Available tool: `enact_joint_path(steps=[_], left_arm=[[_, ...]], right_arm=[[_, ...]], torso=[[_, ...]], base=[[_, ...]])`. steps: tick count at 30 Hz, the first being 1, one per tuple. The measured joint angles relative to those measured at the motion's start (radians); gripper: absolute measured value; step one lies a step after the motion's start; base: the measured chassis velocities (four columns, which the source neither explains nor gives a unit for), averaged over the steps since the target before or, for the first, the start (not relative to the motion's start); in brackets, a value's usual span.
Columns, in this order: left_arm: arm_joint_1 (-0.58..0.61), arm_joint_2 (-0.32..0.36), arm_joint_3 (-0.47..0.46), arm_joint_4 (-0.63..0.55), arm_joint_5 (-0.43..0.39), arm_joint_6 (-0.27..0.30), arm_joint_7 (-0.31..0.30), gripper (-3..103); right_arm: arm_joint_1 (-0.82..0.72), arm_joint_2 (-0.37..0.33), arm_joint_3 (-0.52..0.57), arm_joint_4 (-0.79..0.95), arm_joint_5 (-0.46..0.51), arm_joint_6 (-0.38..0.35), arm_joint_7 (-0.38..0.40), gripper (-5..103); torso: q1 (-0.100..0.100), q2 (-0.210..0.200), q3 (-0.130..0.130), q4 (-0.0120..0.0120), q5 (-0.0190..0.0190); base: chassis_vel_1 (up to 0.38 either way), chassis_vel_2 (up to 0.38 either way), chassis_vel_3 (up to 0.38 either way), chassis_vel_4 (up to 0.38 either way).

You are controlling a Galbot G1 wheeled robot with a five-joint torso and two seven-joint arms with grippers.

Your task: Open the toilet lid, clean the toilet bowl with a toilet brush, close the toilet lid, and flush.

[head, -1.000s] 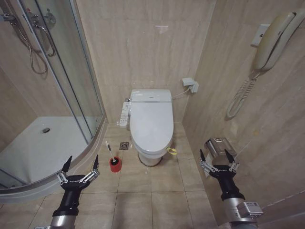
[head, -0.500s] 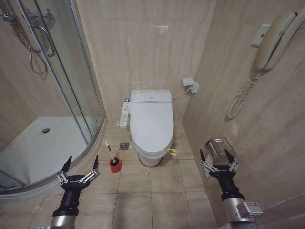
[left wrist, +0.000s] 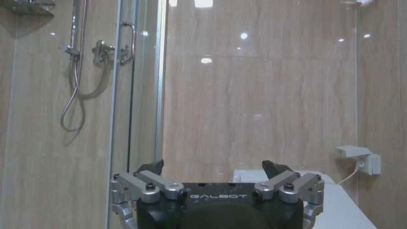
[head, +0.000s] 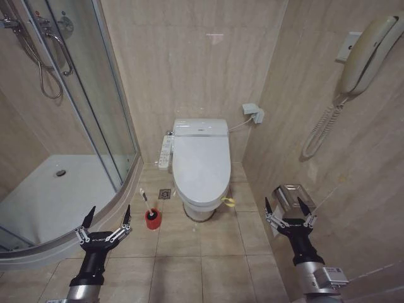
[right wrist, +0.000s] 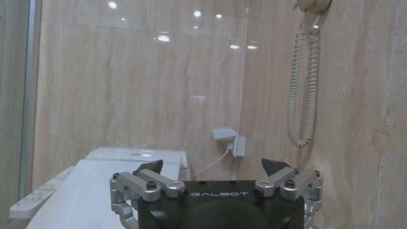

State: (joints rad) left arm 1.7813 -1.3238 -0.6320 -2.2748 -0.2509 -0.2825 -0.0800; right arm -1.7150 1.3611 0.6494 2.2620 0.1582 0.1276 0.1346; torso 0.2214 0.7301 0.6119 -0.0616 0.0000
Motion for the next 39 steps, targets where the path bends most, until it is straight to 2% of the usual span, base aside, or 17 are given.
enact_joint_path(steps=[39], left_arm=[[0.0,0.0,0.0,0.0,0.0,0.0,0.0,100]], right_arm=[[0.0,0.0,0.0,0.0,0.0,0.0,0.0,100]], torso=[[0.0,0.0,0.0,0.0,0.0]], base=[[0.011,-0.013,-0.014,0.01]])
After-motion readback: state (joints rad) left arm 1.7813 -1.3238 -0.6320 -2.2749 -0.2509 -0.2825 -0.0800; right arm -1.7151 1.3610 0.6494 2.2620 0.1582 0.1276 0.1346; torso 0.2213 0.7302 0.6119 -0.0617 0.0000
